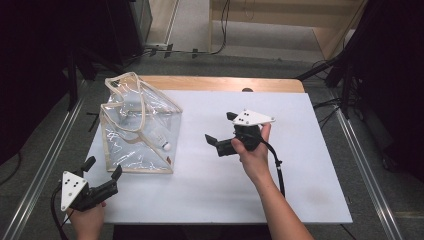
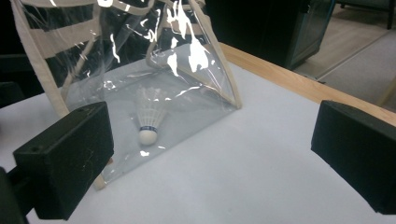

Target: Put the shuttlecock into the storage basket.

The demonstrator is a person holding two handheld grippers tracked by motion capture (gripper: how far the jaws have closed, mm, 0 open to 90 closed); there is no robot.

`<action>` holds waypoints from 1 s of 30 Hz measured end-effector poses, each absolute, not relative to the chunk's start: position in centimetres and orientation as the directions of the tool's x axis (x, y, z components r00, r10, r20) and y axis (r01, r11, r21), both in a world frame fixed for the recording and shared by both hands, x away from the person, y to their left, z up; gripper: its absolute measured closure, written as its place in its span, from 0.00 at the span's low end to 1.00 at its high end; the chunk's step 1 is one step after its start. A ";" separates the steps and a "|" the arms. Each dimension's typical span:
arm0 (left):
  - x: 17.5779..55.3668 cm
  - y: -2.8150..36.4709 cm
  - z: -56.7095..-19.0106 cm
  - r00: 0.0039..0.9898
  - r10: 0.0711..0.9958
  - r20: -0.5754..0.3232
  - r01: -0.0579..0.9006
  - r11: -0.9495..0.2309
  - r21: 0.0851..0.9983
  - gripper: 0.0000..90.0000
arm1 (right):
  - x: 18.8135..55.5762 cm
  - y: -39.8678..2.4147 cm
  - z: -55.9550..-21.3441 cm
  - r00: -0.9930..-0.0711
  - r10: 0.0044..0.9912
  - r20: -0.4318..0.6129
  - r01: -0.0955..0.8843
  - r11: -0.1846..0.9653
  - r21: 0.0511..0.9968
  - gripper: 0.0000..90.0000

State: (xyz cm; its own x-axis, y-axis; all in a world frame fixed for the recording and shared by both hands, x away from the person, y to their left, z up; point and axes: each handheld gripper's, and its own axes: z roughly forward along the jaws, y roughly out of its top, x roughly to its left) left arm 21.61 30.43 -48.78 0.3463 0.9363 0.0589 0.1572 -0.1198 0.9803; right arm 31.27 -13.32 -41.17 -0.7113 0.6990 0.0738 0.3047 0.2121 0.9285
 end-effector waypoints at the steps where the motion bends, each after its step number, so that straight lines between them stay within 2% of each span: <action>1: 21.6 30.4 -48.8 0.346 0.936 0.060 0.157 -0.121 0.980 0.15 | 31.3 -13.6 -41.3 -0.708 0.702 0.074 0.306 0.211 0.928 0.00; 30: 21.6 30.4 -48.8 0.343 0.937 0.061 0.158 -0.121 0.980 0.15 | 29.6 -20.1 -44.9 -0.607 0.788 0.108 0.361 0.153 0.920 0.00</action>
